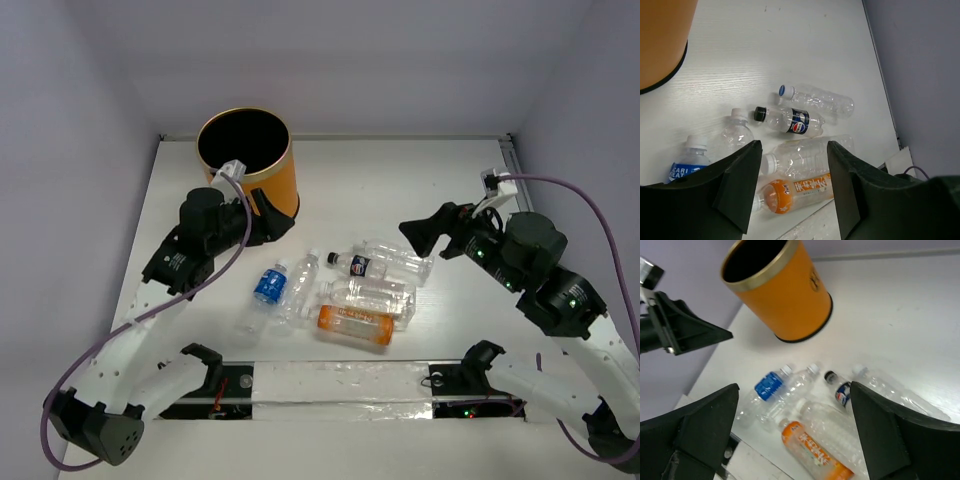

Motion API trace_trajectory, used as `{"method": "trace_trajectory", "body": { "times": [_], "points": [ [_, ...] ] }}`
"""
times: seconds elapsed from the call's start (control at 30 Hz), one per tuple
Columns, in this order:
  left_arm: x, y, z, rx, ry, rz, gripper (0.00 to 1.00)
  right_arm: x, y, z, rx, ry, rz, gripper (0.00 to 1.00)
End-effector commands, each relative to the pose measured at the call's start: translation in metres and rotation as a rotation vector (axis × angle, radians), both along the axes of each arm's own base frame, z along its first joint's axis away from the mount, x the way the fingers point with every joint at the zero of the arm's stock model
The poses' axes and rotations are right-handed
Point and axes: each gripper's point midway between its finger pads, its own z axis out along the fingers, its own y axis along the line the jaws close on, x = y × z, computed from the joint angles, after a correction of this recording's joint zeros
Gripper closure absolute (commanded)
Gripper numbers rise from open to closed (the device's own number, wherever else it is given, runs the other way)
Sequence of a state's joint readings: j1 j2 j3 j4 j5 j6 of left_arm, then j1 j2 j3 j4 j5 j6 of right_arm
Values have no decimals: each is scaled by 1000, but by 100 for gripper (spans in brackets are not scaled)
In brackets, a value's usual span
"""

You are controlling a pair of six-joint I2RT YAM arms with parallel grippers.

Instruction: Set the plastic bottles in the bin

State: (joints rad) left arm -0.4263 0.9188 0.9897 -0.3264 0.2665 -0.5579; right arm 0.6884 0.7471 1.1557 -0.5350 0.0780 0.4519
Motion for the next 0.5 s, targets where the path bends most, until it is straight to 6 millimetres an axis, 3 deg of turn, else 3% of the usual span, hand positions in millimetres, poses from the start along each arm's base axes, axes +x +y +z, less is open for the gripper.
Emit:
{"method": "trace_trajectory", "body": {
  "times": [0.0, 0.03, 0.1, 0.13, 0.17, 0.23, 0.27, 0.37, 0.47],
  "points": [
    [-3, -6, 1, -15, -2, -35, 48, 0, -16, -21, -66, 62, -69, 5],
    [-9, -2, -11, 8, 39, -28, 47, -2, -15, -25, -55, 75, -66, 8],
    [-17, 3, -19, 37, 65, -32, 45, -6, -17, -26, -34, 74, -66, 32],
    [-23, 7, -29, 60, 104, -29, 47, -7, -17, -28, -23, 83, -67, 49],
    [-27, 9, -36, 73, 129, -25, 52, -8, -16, -33, -27, 93, -63, 74],
    [-31, 16, -47, 109, 182, -2, 59, -10, -13, -38, -24, 111, -45, 92],
    [-37, 20, -61, 149, 248, 4, 68, -13, -10, -43, -27, 126, -24, 100],
    [-41, 35, -80, 249, 339, 43, 83, -16, -3, -51, -17, 147, 11, 100],
    [-43, 48, -99, 361, 409, 69, 90, -19, 3, -63, -19, 175, 43, 100]
  ]
}}
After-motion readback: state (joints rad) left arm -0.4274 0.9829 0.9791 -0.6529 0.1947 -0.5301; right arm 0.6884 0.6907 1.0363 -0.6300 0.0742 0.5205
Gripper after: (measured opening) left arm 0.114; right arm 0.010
